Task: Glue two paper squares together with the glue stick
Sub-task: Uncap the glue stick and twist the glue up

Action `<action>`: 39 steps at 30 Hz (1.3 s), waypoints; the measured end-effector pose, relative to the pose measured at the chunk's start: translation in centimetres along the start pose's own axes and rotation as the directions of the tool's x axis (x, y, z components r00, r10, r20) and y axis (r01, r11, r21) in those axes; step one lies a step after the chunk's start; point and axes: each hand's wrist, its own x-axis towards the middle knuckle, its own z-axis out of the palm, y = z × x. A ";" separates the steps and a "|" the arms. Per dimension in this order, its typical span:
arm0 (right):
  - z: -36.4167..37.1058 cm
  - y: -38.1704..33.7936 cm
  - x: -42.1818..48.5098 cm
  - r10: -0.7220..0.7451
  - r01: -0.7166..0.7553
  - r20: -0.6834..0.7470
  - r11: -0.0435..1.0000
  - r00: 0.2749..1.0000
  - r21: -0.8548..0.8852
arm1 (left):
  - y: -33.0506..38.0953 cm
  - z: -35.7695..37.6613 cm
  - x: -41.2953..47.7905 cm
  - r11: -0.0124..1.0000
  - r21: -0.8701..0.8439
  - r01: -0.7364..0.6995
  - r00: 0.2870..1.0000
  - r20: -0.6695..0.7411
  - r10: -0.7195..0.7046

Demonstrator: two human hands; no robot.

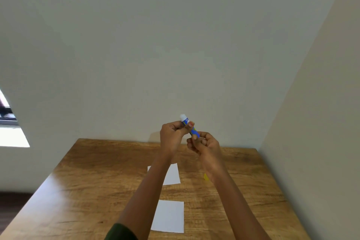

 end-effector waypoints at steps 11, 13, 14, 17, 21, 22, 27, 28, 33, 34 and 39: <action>0.3 0.3 -0.4 -0.039 0.040 -0.025 0.998 0.999 0.046 | -0.2 -0.1 0.2 1.000 -0.019 -0.003 1.000 0.008 0.003; 0.3 0.5 -0.5 -0.026 0.027 -0.027 0.999 0.999 0.023 | -0.2 -0.1 0.2 1.000 -0.004 -0.003 1.000 0.018 0.003; 0.3 0.5 -0.5 -0.001 0.001 -0.014 1.000 1.000 0.025 | -0.2 -0.1 0.2 1.000 0.005 -0.004 1.000 0.022 0.004; 0.2 0.5 -0.5 0.071 -0.072 0.031 0.997 0.997 0.035 | -0.3 -0.4 0.0 1.000 0.013 -0.010 0.999 0.033 0.009; 0.3 1.4 -0.8 0.038 -0.039 0.035 0.999 0.999 0.015 | -1.0 -1.1 -0.5 0.999 -0.022 0.048 0.998 0.044 -0.047; 0.4 1.6 -0.9 0.019 -0.019 0.021 1.000 1.000 0.008 | -1.2 -1.2 -0.7 0.997 -0.035 0.073 0.997 0.041 -0.071; 0.6 2.6 -1.2 0.028 -0.025 0.025 0.993 0.999 -0.117 | -1.6 -1.7 -1.5 0.977 -0.106 0.184 0.980 0.098 -0.174; 0.6 2.8 -1.2 0.058 -0.053 0.032 0.989 0.998 -0.138 | -1.9 -1.9 -1.5 0.970 -0.128 0.207 0.974 0.117 -0.193; 0.1 3.5 -1.0 0.210 -0.203 0.059 0.974 0.976 -0.101 | -3.4 -2.3 -1.5 0.977 -0.068 0.204 0.975 0.104 -0.196; 0.0 3.9 -0.9 0.208 -0.201 0.063 0.974 0.976 -0.107 | -3.7 -2.4 -1.4 0.978 -0.049 0.202 0.977 0.079 -0.198; 0.2 5.1 -1.3 0.218 -0.201 0.092 0.965 0.972 -0.167 | -5.4 -2.7 -0.8 0.974 -0.042 0.224 0.974 0.054 -0.221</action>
